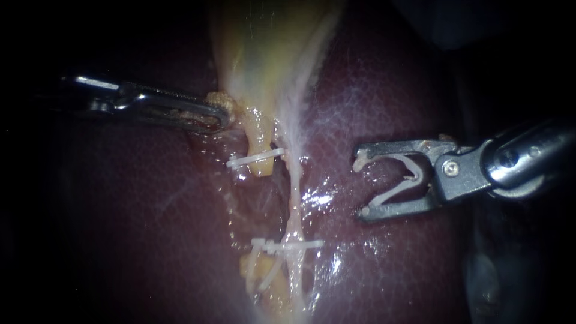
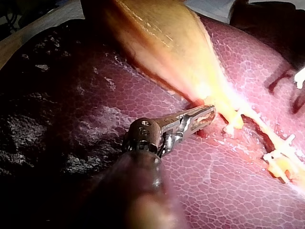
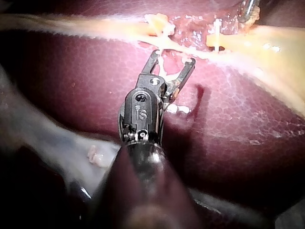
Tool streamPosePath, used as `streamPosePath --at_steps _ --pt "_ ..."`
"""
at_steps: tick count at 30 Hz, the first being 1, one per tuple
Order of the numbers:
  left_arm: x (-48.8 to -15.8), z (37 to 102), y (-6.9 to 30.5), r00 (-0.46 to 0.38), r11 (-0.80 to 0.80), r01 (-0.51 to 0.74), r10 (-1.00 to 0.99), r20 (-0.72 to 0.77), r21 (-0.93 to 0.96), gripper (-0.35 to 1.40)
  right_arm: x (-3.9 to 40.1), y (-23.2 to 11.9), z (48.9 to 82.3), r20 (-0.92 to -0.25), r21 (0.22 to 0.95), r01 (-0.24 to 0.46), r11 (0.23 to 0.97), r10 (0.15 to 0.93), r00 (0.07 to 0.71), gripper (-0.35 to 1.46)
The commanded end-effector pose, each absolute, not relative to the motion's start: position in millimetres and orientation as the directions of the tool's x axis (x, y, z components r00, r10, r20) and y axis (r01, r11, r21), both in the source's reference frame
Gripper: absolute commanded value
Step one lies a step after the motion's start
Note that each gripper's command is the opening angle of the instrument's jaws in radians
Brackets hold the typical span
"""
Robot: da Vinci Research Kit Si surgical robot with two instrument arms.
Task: Clipping second clip right tube
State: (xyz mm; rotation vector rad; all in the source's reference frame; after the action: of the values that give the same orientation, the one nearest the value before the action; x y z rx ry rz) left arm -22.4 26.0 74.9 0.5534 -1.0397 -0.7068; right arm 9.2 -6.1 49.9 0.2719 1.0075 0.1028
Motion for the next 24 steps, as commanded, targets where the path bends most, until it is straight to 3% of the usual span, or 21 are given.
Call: streamPosePath --at_steps 1,16,24 --pt "-22.4 74.9 26.0 0.327 0.657 0.259 -0.750 0.576 0.708 -0.35 9.2 -6.1 49.9 -0.820 0.272 0.040 0.962 0.210 0.532 0.48" --pt "-18.3 69.1 29.4 0.237 0.627 0.253 -0.779 0.581 0.737 -0.35 9.2 -6.1 50.0 -0.820 0.272 0.040 0.962 0.210 0.533 0.48" --pt "-17.4 68.4 30.0 0.230 0.635 0.260 -0.772 0.593 0.727 -0.35 9.3 -6.2 50.1 -0.820 0.271 0.040 0.962 0.209 0.533 0.48"
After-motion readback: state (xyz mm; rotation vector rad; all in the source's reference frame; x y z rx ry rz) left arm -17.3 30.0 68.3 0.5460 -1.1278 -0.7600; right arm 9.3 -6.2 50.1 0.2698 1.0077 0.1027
